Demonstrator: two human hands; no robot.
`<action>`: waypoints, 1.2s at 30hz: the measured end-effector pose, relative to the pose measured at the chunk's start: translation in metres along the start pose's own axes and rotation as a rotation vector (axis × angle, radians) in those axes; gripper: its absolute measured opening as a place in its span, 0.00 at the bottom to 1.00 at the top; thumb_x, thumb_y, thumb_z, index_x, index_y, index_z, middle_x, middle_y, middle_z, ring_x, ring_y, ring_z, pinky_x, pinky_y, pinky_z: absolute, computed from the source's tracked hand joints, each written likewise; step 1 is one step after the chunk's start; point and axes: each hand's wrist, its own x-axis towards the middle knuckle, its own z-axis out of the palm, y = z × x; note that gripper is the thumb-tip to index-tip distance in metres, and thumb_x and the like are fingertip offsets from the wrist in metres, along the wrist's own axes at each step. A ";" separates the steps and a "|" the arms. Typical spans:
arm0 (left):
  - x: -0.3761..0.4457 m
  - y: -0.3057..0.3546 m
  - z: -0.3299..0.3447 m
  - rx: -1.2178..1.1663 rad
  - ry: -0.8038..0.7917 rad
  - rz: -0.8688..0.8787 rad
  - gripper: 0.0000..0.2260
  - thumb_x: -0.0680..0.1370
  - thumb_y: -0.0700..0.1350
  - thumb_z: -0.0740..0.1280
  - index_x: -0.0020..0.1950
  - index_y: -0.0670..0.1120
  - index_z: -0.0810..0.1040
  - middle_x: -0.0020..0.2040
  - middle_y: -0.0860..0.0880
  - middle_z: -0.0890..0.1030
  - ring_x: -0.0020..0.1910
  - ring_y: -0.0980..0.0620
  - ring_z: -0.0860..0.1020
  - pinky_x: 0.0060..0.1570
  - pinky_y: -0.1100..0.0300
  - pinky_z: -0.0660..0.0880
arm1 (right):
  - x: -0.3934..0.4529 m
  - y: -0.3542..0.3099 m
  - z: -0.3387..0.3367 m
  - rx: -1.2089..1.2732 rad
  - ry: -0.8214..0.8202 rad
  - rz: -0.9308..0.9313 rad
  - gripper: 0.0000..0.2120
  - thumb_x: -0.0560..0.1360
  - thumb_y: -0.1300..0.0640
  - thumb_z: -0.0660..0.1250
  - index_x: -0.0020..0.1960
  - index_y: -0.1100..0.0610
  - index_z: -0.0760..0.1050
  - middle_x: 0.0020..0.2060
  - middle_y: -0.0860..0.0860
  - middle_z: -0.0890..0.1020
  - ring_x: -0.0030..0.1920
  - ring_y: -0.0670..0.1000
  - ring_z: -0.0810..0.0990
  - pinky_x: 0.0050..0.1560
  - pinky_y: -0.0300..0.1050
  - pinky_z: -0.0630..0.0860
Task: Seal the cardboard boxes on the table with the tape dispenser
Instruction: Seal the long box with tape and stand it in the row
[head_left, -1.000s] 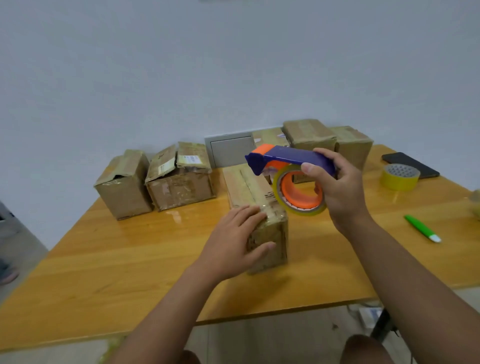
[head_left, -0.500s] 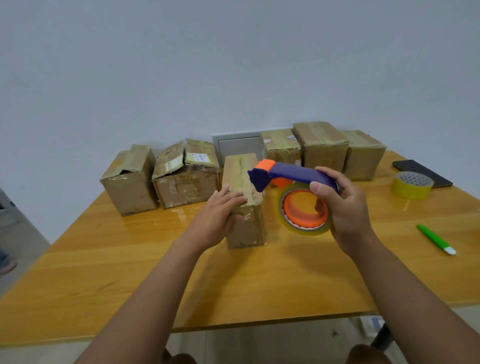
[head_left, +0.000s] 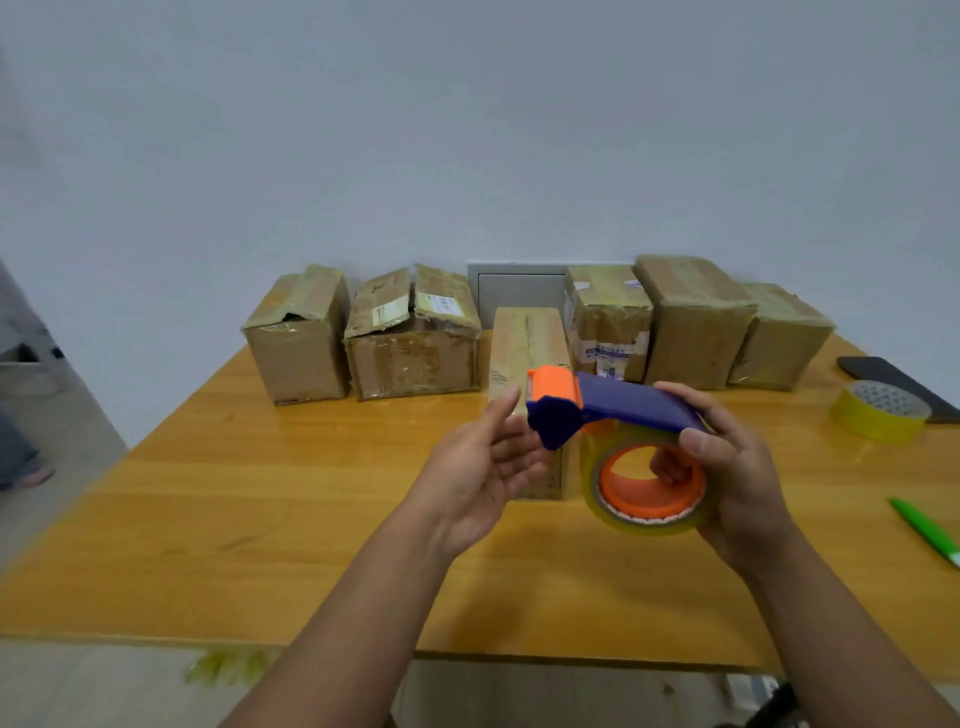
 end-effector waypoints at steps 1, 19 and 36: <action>-0.001 0.001 -0.001 -0.053 -0.023 -0.018 0.16 0.79 0.48 0.68 0.58 0.37 0.79 0.47 0.40 0.80 0.38 0.51 0.80 0.35 0.62 0.78 | 0.000 0.001 0.001 0.001 -0.005 0.001 0.29 0.61 0.49 0.72 0.61 0.53 0.78 0.51 0.54 0.81 0.42 0.57 0.75 0.36 0.41 0.76; 0.017 0.045 -0.032 0.549 0.142 0.297 0.04 0.79 0.36 0.66 0.47 0.38 0.81 0.38 0.44 0.81 0.34 0.54 0.76 0.37 0.64 0.76 | 0.022 -0.040 -0.022 -0.438 -0.144 -0.096 0.27 0.61 0.42 0.74 0.61 0.39 0.78 0.56 0.41 0.80 0.55 0.47 0.80 0.45 0.41 0.80; 0.056 0.034 -0.032 0.700 0.234 0.286 0.15 0.78 0.40 0.70 0.63 0.39 0.76 0.41 0.43 0.81 0.39 0.50 0.77 0.45 0.57 0.79 | 0.053 -0.031 -0.058 -0.520 -0.072 -0.038 0.29 0.62 0.39 0.70 0.63 0.43 0.77 0.53 0.39 0.80 0.52 0.44 0.79 0.46 0.39 0.75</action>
